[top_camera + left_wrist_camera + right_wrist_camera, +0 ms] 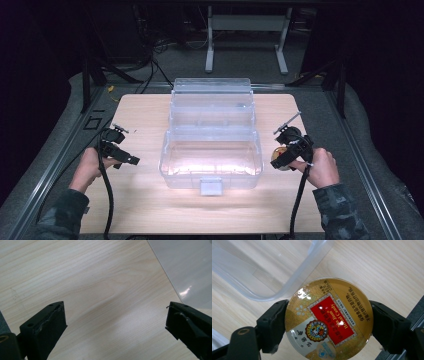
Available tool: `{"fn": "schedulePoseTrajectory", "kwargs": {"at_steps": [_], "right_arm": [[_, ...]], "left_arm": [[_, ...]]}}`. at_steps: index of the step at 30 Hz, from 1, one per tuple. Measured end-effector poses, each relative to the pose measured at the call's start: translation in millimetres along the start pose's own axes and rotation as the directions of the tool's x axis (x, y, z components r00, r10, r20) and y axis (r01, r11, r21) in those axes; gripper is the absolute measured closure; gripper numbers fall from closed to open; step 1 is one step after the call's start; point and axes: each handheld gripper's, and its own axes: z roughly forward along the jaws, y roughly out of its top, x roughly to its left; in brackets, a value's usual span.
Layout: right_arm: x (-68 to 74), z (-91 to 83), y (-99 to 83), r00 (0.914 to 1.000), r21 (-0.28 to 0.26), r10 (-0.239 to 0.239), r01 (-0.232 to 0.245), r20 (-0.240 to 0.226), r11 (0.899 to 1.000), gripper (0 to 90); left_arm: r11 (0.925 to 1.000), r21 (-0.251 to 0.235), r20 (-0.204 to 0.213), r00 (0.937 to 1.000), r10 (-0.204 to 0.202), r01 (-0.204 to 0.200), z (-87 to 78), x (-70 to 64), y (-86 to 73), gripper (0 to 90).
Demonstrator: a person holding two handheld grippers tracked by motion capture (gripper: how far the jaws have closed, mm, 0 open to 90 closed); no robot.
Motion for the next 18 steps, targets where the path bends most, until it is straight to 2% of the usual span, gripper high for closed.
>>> {"fn": "schedulePoseTrajectory", "kwargs": {"at_steps": [4, 5, 7, 8, 10, 11, 12, 17, 18], "right_arm": [[5.9, -1.2, 9.5, 0.9997, 0.001, -0.025, 0.025, -0.005, 1.0, 20.1], [8.8, -2.9, 12.3, 0.9988, 0.022, -0.034, 0.033, 0.036, 0.999, 20.1], [10.5, -2.8, 14.6, 0.9985, 0.02, -0.042, 0.042, 0.034, 0.999, 20.1], [12.2, -1.9, 17.4, 0.9989, 0.008, -0.046, 0.045, 0.014, 0.999, 20.1], [16.0, -2.7, 22.9, 0.9977, 0.02, -0.062, 0.061, 0.026, 0.998, 20.1], [18.4, -0.5, 27.1, 0.9977, -0.002, -0.064, 0.064, -0.022, 0.998, 20.1], [19.7, 0.6, 29.5, 0.9965, -0.01, -0.073, 0.072, -0.042, 0.997, 20.1], [31.0, 3.9, 40.4, 0.9953, 0.01, -0.097, 0.097, -0.007, 0.995, 20.1], [33.1, 6.2, 42.9, 0.9945, 0.002, -0.101, 0.101, -0.027, 0.995, 20.1]], "left_arm": [[1.0, 0.004, 0.0, 1.0, 0.004, -0.004, 0.1, -1.2, 2.2, 2.9], [1.0, 0.003, -0.001, 1.0, 0.007, -0.007, 0.1, -1.6, 2.9, 2.9], [1.0, 0.002, 0.002, 1.0, 0.009, -0.009, -0.1, -2.2, 3.8, 2.9], [0.9999, 0.002, 0.0, 1.0, 0.01, -0.01, -0.1, -2.3, 3.9, 2.9], [1.0, -0.002, 0.004, 1.0, 0.007, -0.007, 0.2, -2.0, 3.8, 2.9], [1.0, -0.002, 0.002, 1.0, 0.004, -0.004, 0.6, -1.9, 3.4, 2.9], [1.0, -0.003, 0.002, 1.0, 0.004, -0.004, 1.2, -1.7, 3.0, 2.9], [1.0, -0.002, 0.006, 1.0, 0.002, -0.002, 3.0, -1.4, 1.8, 2.9], [1.0, -0.001, 0.006, 1.0, 0.004, -0.004, 3.0, -1.5, 2.0, 2.9]]}}
